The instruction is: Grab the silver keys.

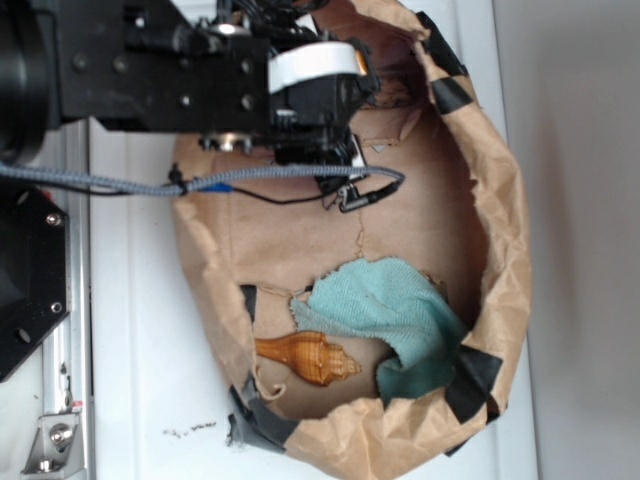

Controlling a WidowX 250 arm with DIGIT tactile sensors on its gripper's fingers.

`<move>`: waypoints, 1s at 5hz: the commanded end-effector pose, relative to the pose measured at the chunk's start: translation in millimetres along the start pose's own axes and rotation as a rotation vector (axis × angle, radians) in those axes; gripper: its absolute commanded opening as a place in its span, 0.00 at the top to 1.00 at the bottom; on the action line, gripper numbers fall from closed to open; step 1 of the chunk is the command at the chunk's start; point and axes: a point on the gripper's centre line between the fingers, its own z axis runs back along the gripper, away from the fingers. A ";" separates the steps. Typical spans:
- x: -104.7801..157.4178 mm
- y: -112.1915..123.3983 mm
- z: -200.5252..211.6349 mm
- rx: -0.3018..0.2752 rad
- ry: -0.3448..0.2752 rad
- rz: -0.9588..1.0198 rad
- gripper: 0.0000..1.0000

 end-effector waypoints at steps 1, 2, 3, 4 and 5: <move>6.0 11.5 -10.3 0.023 -0.024 0.004 0.00; 8.3 13.5 -14.1 0.030 -0.022 0.007 0.00; 6.8 13.8 -14.8 0.033 -0.029 0.002 0.00; 8.3 16.3 -27.1 0.072 -0.020 0.001 0.00; 5.7 17.7 -38.7 0.082 0.001 -0.001 0.05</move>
